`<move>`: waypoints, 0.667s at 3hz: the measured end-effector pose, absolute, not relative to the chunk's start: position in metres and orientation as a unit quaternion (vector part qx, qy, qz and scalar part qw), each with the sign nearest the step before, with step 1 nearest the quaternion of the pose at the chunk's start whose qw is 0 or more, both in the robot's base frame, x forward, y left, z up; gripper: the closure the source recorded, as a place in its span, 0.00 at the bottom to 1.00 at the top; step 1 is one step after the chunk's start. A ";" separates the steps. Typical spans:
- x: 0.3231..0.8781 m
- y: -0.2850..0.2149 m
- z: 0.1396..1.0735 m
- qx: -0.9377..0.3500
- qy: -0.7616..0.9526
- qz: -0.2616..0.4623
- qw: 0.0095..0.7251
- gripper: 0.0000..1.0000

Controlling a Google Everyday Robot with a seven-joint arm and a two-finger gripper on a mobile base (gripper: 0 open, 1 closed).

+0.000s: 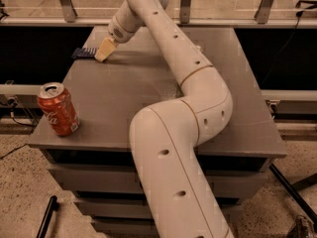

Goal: Move rxbar blueberry near coke can

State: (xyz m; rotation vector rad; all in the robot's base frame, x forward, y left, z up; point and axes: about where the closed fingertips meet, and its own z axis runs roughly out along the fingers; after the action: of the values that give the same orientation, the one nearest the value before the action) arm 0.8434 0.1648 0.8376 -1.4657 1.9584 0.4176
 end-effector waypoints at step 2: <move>0.843 0.165 0.838 -0.559 0.746 0.159 0.324 1.00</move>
Offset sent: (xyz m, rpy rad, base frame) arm -0.0879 -0.0153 0.1627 0.1579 -0.0549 0.2440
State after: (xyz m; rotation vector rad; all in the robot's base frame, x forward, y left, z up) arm 0.8432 0.1648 0.8383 -1.4660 1.9578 0.4179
